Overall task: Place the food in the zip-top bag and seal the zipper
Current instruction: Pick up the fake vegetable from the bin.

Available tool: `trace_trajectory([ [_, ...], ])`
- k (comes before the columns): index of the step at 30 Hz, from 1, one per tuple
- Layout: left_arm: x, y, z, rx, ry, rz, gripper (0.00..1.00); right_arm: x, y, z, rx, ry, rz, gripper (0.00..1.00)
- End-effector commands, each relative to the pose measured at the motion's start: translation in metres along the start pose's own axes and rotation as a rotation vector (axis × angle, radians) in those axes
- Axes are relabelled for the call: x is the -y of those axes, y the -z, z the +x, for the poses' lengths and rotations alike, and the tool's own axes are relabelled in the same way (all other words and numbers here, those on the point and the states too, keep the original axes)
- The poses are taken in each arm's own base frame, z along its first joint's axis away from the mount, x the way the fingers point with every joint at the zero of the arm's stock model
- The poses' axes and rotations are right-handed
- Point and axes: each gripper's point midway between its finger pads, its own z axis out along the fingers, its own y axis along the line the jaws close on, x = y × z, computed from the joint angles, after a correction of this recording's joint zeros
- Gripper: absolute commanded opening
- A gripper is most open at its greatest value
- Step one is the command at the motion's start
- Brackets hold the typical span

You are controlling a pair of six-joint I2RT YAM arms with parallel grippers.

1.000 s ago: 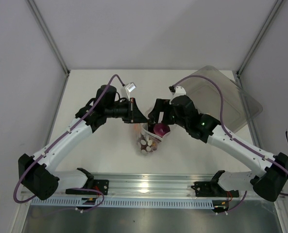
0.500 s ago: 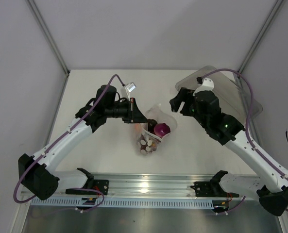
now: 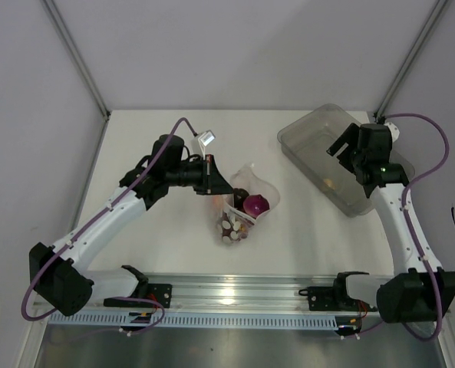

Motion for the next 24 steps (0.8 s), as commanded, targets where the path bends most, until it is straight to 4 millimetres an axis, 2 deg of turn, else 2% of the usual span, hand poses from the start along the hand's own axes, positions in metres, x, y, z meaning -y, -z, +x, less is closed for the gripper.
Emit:
trace_trajectory([
  [1,0.018,0.006,-0.005,0.028,-0.061,0.066,0.01,0.010,-0.024,0.005,-0.065,-0.040,0.010,0.86],
  [2,0.018,0.006,-0.004,0.025,-0.060,0.068,0.01,0.016,-0.037,0.010,-0.105,-0.054,0.025,0.87],
  [5,0.018,0.006,-0.004,0.025,-0.063,0.075,0.01,0.026,-0.058,0.015,-0.151,-0.053,0.048,0.88],
  [6,0.019,0.006,-0.004,0.026,-0.065,0.077,0.01,0.033,-0.071,0.026,-0.194,-0.038,0.071,0.89],
  [8,0.019,0.005,-0.004,0.024,-0.065,0.082,0.01,0.039,-0.084,0.032,-0.227,-0.035,0.088,0.89],
  [12,0.020,0.004,-0.002,0.018,-0.063,0.090,0.00,0.061,-0.119,0.060,-0.310,-0.042,0.155,0.90],
  [15,0.018,0.004,-0.002,0.015,-0.063,0.089,0.01,0.065,-0.139,0.079,-0.371,-0.054,0.155,0.90],
  [19,0.019,0.005,-0.003,0.017,-0.070,0.088,0.01,0.067,-0.156,0.095,-0.423,-0.069,0.156,0.90],
  [24,0.017,0.004,-0.001,0.012,-0.066,0.081,0.01,0.070,-0.162,0.108,-0.453,-0.089,0.164,0.89],
])
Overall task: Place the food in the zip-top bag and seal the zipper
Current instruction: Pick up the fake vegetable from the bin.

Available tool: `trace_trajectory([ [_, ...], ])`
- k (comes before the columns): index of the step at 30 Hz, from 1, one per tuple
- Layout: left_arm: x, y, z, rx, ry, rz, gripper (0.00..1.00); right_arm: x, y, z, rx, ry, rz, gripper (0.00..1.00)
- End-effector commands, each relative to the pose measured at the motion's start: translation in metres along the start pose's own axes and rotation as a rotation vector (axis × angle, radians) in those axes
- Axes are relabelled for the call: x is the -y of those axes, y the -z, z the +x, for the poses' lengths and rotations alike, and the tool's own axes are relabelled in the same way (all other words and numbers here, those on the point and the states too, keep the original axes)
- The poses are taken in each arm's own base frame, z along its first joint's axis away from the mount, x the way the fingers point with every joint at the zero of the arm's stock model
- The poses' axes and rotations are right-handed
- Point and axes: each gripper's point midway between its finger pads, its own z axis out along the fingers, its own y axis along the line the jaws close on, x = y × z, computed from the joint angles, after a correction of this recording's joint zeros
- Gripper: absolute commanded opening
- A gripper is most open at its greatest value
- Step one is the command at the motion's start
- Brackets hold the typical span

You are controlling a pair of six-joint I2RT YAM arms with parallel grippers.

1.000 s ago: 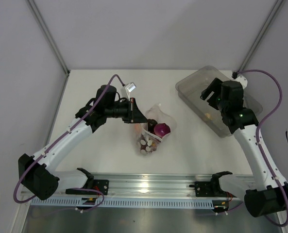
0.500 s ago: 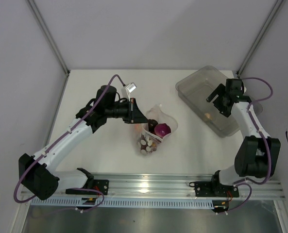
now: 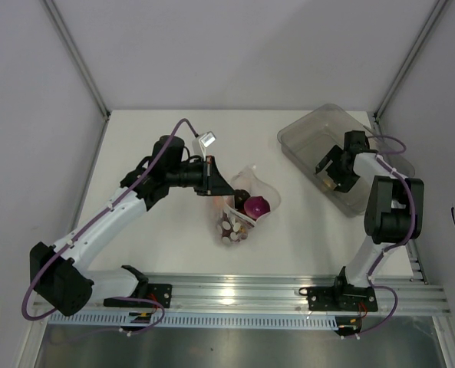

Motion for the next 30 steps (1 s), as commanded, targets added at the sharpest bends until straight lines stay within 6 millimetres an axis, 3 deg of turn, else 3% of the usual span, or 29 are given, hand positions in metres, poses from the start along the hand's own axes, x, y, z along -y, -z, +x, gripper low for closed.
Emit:
trace_trajectory([
  [1,0.016,0.006,-0.005,0.024,-0.064,0.055,0.01,-0.014,0.002,-0.013,0.033,-0.015,-0.054,0.89],
  [9,0.016,0.004,-0.006,0.019,-0.057,0.062,0.01,-0.010,-0.009,-0.003,0.004,-0.021,-0.047,0.88],
  [21,0.014,0.004,-0.005,0.021,-0.053,0.054,0.01,-0.002,-0.012,0.011,-0.011,-0.027,-0.014,0.78],
  [30,0.014,0.006,-0.002,0.020,-0.054,0.051,0.01,-0.002,-0.007,0.007,0.009,-0.008,-0.009,0.57],
])
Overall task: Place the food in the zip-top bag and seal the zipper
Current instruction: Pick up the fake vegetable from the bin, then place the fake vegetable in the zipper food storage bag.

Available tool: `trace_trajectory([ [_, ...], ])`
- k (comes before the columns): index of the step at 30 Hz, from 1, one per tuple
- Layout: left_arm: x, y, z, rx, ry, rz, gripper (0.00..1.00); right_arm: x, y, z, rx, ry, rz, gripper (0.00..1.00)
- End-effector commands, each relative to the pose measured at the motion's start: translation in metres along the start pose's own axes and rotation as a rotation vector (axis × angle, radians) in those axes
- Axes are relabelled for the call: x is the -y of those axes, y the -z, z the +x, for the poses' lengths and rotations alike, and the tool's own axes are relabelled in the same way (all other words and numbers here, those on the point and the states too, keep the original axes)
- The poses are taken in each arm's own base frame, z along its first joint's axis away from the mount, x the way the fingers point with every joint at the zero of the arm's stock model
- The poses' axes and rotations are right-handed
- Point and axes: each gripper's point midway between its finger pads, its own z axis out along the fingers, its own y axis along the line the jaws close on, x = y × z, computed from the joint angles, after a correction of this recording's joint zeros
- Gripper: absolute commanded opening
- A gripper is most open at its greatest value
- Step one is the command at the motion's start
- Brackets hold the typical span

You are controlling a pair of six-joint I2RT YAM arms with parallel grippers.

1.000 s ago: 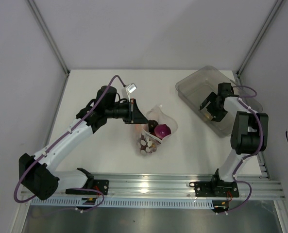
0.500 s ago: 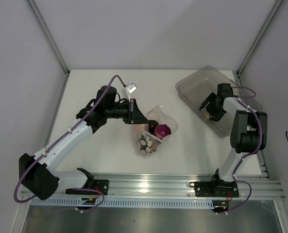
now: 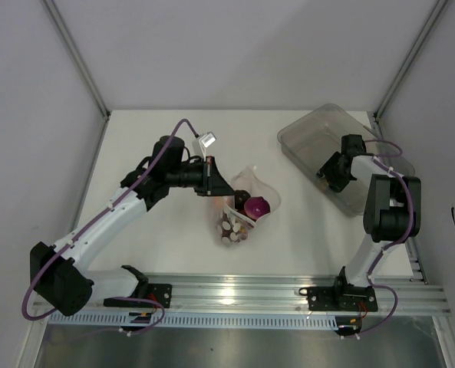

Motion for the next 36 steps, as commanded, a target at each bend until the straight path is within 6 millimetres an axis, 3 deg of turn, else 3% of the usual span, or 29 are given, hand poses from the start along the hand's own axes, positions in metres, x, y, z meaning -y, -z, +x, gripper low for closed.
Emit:
trace_trajectory([
  [1,0.014,0.006,-0.003,0.023,-0.053,0.045,0.01,0.000,0.008,-0.007,0.038,0.020,0.004,0.56],
  [6,0.013,0.007,-0.002,0.026,-0.054,0.041,0.01,-0.005,0.030,-0.018,0.101,0.043,-0.010,0.54],
  [15,0.013,0.007,-0.003,0.029,-0.049,0.040,0.01,-0.011,0.074,-0.035,0.204,0.078,-0.030,0.35],
  [18,0.015,0.008,-0.005,0.034,-0.048,0.040,0.01,-0.016,0.091,-0.040,0.226,0.085,-0.046,0.29],
  [23,0.015,0.009,-0.006,0.038,-0.050,0.033,0.01,-0.039,0.136,-0.043,0.295,0.114,-0.142,0.29],
  [26,0.016,0.010,-0.006,0.041,-0.054,0.032,0.01,-0.058,0.161,-0.030,0.292,0.161,-0.222,0.30],
  [27,0.016,0.010,-0.007,0.042,-0.052,0.029,0.00,-0.072,0.166,-0.013,0.271,0.207,-0.255,0.30],
  [30,0.017,0.011,-0.008,0.045,-0.055,0.026,0.01,-0.087,0.191,0.007,0.275,0.259,-0.313,0.30],
  [36,0.015,0.010,-0.009,0.044,-0.053,0.017,0.01,-0.132,0.247,0.070,0.234,0.412,-0.511,0.29],
])
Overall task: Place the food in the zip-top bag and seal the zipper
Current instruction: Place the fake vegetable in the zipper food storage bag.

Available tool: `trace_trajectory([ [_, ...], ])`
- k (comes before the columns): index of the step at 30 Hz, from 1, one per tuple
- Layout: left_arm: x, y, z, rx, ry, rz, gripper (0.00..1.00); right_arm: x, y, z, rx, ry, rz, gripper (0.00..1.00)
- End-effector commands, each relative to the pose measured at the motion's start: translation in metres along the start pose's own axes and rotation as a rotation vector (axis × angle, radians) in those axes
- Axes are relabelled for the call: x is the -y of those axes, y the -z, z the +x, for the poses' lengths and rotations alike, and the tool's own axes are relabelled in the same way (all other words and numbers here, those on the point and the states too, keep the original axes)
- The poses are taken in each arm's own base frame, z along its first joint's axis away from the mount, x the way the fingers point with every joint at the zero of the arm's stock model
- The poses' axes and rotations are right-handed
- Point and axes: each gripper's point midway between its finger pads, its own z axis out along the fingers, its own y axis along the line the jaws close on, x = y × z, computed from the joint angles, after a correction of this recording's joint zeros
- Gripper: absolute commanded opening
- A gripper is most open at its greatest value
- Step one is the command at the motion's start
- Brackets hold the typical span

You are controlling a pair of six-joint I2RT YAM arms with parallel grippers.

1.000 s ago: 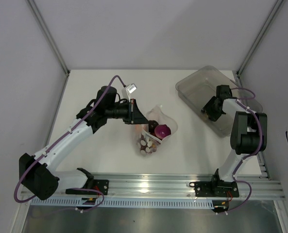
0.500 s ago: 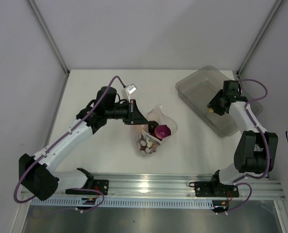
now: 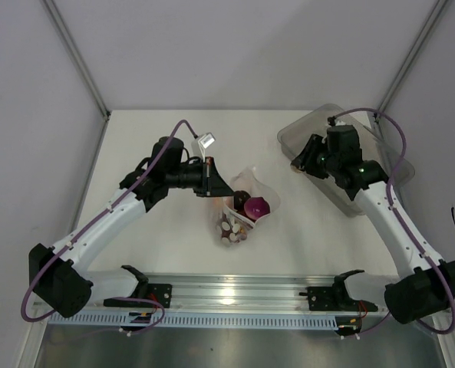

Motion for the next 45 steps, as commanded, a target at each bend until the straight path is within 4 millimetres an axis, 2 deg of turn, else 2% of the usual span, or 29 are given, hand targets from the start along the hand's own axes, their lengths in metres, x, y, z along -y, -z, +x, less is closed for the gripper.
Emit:
trace_trajectory([
  [1,0.015,0.008,-0.010,0.039,-0.051,0.024,0.01,-0.050,0.035,0.009,-0.009,0.074,-0.147,0.29],
  [4,0.016,0.008,-0.011,0.039,-0.053,0.024,0.01,-0.076,0.050,0.021,-0.018,0.124,-0.233,0.29],
  [5,0.017,0.008,-0.012,0.039,-0.053,0.024,0.01,-0.090,0.055,0.033,-0.039,0.154,-0.275,0.29],
  [8,0.016,0.009,-0.012,0.041,-0.053,0.020,0.00,-0.112,0.062,0.053,-0.076,0.206,-0.338,0.31],
  [13,0.016,0.010,-0.012,0.044,-0.052,0.012,0.01,-0.134,0.054,0.088,-0.162,0.278,-0.386,0.36],
  [18,0.017,0.012,-0.012,0.048,-0.053,0.008,0.01,-0.155,0.051,0.109,-0.189,0.336,-0.406,0.41],
  [22,0.018,0.013,-0.012,0.049,-0.057,0.006,0.01,-0.157,0.042,0.114,-0.201,0.354,-0.391,0.59],
  [26,0.017,0.014,-0.011,0.046,-0.053,0.001,0.01,-0.160,0.037,0.108,-0.185,0.374,-0.375,0.74],
  [27,0.017,0.015,-0.011,0.049,-0.053,0.001,0.01,-0.157,0.036,0.110,-0.196,0.382,-0.366,0.75],
  [30,0.018,0.016,-0.010,0.050,-0.056,0.001,0.01,-0.159,0.043,0.101,-0.175,0.387,-0.359,0.76],
  [34,0.018,0.016,-0.010,0.047,-0.056,0.000,0.01,-0.144,0.052,0.087,-0.116,0.405,-0.297,0.73],
  [40,0.017,0.014,-0.011,0.047,-0.056,0.005,0.01,-0.110,0.050,0.093,-0.117,0.480,-0.202,0.64],
  [45,0.019,0.014,-0.011,0.045,-0.060,0.013,0.01,-0.079,0.043,0.091,-0.100,0.517,-0.087,0.62],
])
